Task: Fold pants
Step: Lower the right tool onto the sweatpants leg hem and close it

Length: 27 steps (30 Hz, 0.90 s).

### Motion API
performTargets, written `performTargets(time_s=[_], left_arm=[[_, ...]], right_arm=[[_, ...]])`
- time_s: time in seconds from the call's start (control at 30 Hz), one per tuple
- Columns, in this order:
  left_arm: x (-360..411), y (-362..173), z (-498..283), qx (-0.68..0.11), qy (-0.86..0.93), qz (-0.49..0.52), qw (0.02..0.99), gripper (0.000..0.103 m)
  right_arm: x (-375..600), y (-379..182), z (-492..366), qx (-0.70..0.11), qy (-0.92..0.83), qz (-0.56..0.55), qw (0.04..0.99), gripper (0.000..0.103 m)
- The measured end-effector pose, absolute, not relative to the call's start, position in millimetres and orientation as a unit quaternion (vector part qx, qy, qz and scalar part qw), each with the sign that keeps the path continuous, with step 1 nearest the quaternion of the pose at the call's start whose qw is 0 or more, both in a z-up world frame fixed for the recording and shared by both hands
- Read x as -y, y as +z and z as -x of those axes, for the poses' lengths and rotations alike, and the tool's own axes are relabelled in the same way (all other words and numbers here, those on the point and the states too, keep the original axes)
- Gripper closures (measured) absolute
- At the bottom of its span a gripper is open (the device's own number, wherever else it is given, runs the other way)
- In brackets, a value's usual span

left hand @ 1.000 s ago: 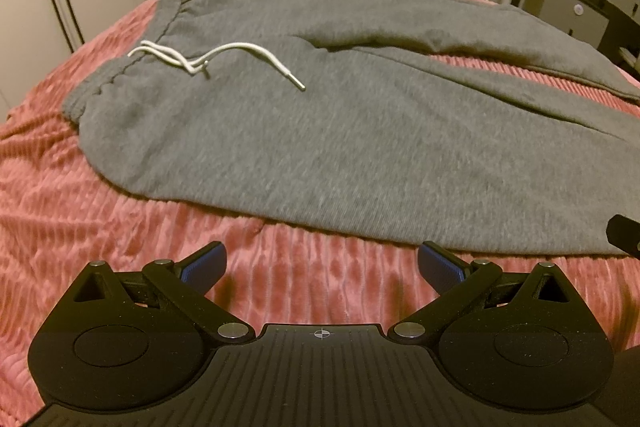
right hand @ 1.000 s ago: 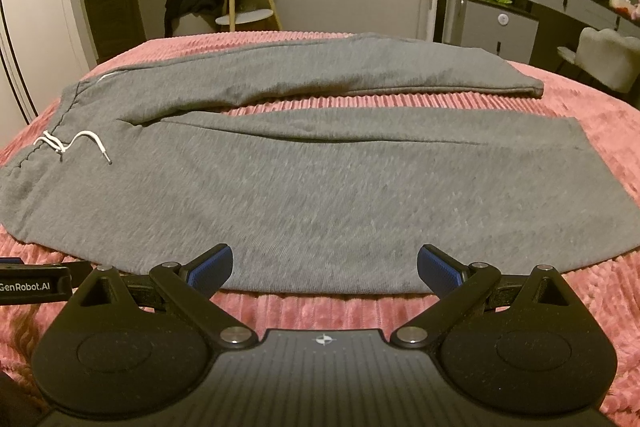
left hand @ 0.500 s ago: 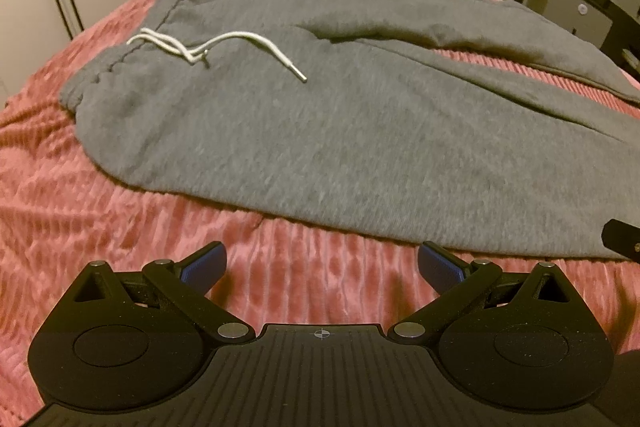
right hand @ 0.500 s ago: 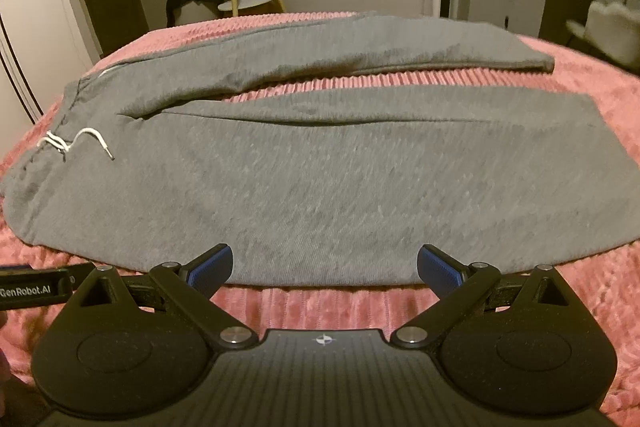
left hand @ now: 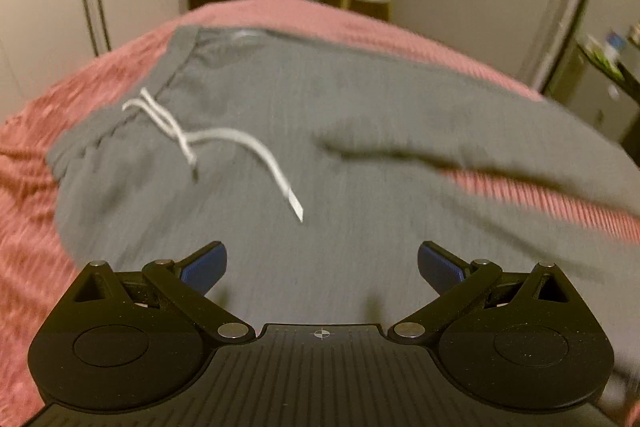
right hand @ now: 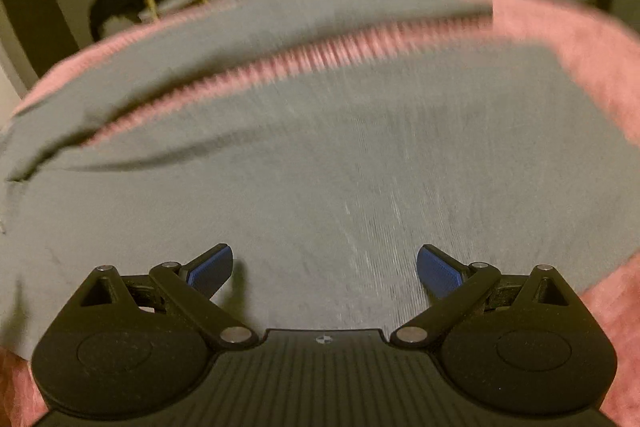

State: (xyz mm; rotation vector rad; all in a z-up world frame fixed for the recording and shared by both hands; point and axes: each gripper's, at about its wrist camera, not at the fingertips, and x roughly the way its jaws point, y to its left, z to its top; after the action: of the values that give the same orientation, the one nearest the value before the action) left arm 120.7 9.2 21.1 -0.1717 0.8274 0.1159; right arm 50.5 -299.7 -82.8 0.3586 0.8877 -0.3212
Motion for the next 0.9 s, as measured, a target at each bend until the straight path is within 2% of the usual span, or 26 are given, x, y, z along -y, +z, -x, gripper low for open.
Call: performTargets(time_s=[0.1, 0.2, 0.3, 0.43, 0.5, 0.57, 0.63, 0.9], left_arm=[[-9, 11, -148, -0.375, 0.103, 0.099, 0.916, 0.000], [-12, -4, -171, -0.346, 0.146, 0.096, 0.922, 0.000], [-18, -26, -182, -0.304, 0.190, 0.083, 0.930, 0.000], [-33, -58, -193, -0.292, 0.211, 0.101, 0.927, 0.000], [-34, -70, -197, -0.297, 0.209, 0.103, 0.926, 0.000], [-32, -76, -199, -0.295, 0.212, 0.094, 0.927, 0.000], [-29, -79, -200, -0.294, 0.213, 0.087, 0.928, 0.000], [-30, -86, -201, -0.282, 0.218, 0.102, 0.929, 0.000]], right_arm=[[304, -87, -50, -0.424, -0.136, -0.170, 0.879, 0.004], [311, -72, -72, -0.482, -0.102, -0.154, 0.856, 0.004], [343, -30, -102, -0.417, -0.068, -0.222, 0.879, 0.007], [397, 5, -198, -0.330, -0.116, -0.258, 0.901, 0.007], [420, 4, -258, -0.326, -0.160, -0.272, 0.891, 0.009], [438, 2, -309, -0.316, -0.188, -0.299, 0.881, 0.014], [456, -2, -359, -0.308, -0.228, -0.317, 0.868, 0.014], [471, -45, -476, -0.378, -0.334, -0.273, 0.819, 0.013]])
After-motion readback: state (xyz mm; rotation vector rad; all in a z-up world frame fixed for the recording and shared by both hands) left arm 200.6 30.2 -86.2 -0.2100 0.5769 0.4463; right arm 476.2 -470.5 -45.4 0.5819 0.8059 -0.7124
